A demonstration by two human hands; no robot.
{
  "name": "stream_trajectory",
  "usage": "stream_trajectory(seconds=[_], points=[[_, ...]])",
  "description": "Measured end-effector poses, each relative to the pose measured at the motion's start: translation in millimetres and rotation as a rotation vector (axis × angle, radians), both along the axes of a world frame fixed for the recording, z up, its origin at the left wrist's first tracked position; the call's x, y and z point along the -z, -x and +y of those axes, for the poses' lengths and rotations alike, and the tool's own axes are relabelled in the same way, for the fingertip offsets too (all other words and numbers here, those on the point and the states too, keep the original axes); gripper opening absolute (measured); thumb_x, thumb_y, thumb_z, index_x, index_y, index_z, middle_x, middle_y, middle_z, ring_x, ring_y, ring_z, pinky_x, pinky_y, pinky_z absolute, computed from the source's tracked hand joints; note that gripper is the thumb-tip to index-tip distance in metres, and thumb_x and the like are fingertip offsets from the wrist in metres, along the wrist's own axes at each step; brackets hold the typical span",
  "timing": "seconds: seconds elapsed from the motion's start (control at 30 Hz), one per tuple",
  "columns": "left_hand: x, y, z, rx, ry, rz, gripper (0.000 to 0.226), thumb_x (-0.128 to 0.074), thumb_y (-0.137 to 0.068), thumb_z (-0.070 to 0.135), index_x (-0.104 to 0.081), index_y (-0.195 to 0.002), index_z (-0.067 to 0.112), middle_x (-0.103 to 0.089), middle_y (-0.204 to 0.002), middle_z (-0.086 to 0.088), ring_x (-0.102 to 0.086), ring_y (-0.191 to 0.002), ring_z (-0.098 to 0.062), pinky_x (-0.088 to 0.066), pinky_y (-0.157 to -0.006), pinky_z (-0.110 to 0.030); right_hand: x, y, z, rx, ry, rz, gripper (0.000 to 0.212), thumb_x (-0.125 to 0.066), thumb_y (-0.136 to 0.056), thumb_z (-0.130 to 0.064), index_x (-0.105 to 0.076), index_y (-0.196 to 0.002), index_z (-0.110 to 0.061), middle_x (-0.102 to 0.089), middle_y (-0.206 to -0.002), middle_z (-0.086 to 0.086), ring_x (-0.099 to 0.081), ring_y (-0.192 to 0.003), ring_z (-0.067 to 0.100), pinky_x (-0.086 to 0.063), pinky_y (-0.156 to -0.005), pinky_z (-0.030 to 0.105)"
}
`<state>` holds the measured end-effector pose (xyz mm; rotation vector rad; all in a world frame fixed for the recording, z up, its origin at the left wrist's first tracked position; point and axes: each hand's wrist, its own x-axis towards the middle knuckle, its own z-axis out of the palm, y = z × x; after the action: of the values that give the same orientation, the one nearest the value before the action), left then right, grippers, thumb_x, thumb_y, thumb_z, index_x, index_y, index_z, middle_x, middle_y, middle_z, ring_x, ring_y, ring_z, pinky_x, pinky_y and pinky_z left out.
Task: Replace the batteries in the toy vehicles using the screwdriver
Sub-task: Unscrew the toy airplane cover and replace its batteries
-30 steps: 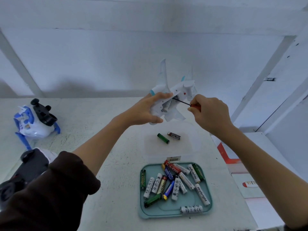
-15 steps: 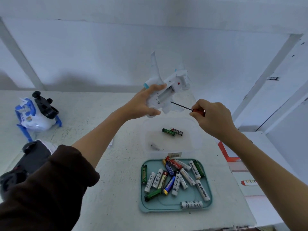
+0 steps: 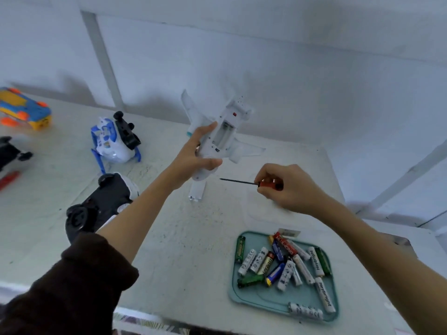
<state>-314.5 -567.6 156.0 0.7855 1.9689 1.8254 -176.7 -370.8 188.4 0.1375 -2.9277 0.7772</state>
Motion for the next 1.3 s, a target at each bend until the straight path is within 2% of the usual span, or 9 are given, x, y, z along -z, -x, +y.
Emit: stream_trajectory(seconds=[0.13, 0.27, 0.4, 0.63, 0.83, 0.93, 1.0, 1.17, 1.3], points=[[6, -5, -29, -0.106, -0.020, -0.020, 0.071, -0.067, -0.082, 0.000, -0.035, -0.134, 0.037, -0.048, -0.125, 0.004, -0.056, -0.101, -0.011, -0.050, -0.072, -0.013, 10, 17, -36, -0.207, -0.067, -0.097, 0.016, -0.060, -0.083, -0.013, -0.060, -0.098, -0.019, -0.055, -0.067, -0.024, -0.051, -0.059, -0.002, -0.044, -0.061, 0.024], [8, -11, -50, -0.182, -0.030, -0.039, 0.070, -0.067, -0.082, 0.000, -0.036, -0.132, 0.038, -0.050, -0.121, 0.007, -0.056, -0.102, -0.012, -0.050, -0.074, -0.014, 22, 31, -64, -0.380, -0.118, -0.206, 0.015, -0.061, -0.084, -0.015, -0.062, -0.099, -0.018, -0.068, -0.086, -0.009, -0.059, -0.076, 0.007, -0.050, -0.075, 0.031], [9, -19, -56, -0.208, -0.032, -0.028, 0.071, -0.068, -0.081, 0.001, -0.036, -0.133, 0.037, -0.049, -0.129, -0.002, -0.056, -0.106, -0.017, -0.050, -0.077, -0.017, 38, 37, -85, -0.481, -0.121, -0.231, 0.016, -0.064, -0.082, -0.010, -0.066, -0.097, -0.014, -0.057, -0.097, 0.000, -0.048, -0.079, 0.008, -0.047, -0.078, 0.031], [5, -27, -54, -0.201, -0.042, -0.026, 0.072, -0.069, -0.080, -0.001, -0.036, -0.133, 0.036, -0.048, -0.124, 0.005, -0.057, -0.101, -0.010, -0.051, -0.076, -0.018, 56, 39, -98, -0.492, -0.213, -0.240, 0.020, -0.062, -0.082, -0.008, -0.067, -0.100, -0.014, -0.056, -0.100, 0.003, -0.043, -0.087, 0.011, -0.043, -0.080, 0.032], [7, -29, -50, -0.173, -0.047, -0.033, 0.073, -0.068, -0.081, -0.001, -0.036, -0.137, 0.033, -0.048, -0.134, -0.005, -0.058, -0.101, -0.013, -0.050, -0.076, -0.017, 54, 34, -98, -0.503, -0.210, -0.257, 0.024, -0.062, -0.082, -0.007, -0.065, -0.106, -0.011, -0.057, -0.103, 0.006, -0.045, -0.093, 0.016, -0.042, -0.085, 0.035], [9, -29, -46, -0.166, -0.051, -0.023, 0.073, -0.070, -0.080, 0.001, -0.036, -0.137, 0.033, -0.050, -0.131, -0.001, -0.058, -0.102, -0.012, -0.049, -0.078, -0.016, 48, 29, -92, -0.509, -0.188, -0.220, 0.030, -0.065, -0.081, -0.005, -0.063, -0.111, -0.011, -0.058, -0.108, 0.005, -0.045, -0.101, 0.019, -0.039, -0.088, 0.031], [11, -28, -42, -0.154, -0.059, -0.025, 0.074, -0.073, -0.078, 0.005, -0.037, -0.134, 0.036, -0.052, -0.126, 0.004, -0.058, -0.102, -0.010, -0.049, -0.078, -0.016, 40, 24, -84, -0.516, -0.203, -0.204, 0.027, -0.068, -0.079, -0.008, -0.066, -0.105, -0.012, -0.059, -0.106, 0.002, -0.044, -0.097, 0.016, -0.039, -0.087, 0.031], [16, -29, -32, -0.134, -0.075, -0.058, 0.076, -0.072, -0.067, 0.020, -0.037, -0.131, 0.040, -0.052, -0.128, -0.004, -0.057, -0.106, -0.019, -0.050, -0.078, -0.020, 27, 5, -60, -0.576, -0.447, -0.219, 0.016, -0.068, -0.081, -0.020, -0.068, -0.097, -0.022, -0.060, -0.104, -0.010, -0.040, -0.099, 0.008, -0.030, -0.095, 0.029], [19, -29, -26, -0.102, -0.075, -0.072, 0.079, -0.077, -0.063, 0.023, -0.039, -0.130, 0.042, -0.050, -0.131, -0.008, -0.056, -0.110, -0.024, -0.050, -0.077, -0.019, 33, -7, -55, -0.609, -0.590, -0.176, 0.021, -0.065, -0.078, -0.012, -0.068, -0.095, -0.025, -0.059, -0.104, -0.010, -0.041, -0.107, 0.013, -0.017, -0.109, 0.037]])
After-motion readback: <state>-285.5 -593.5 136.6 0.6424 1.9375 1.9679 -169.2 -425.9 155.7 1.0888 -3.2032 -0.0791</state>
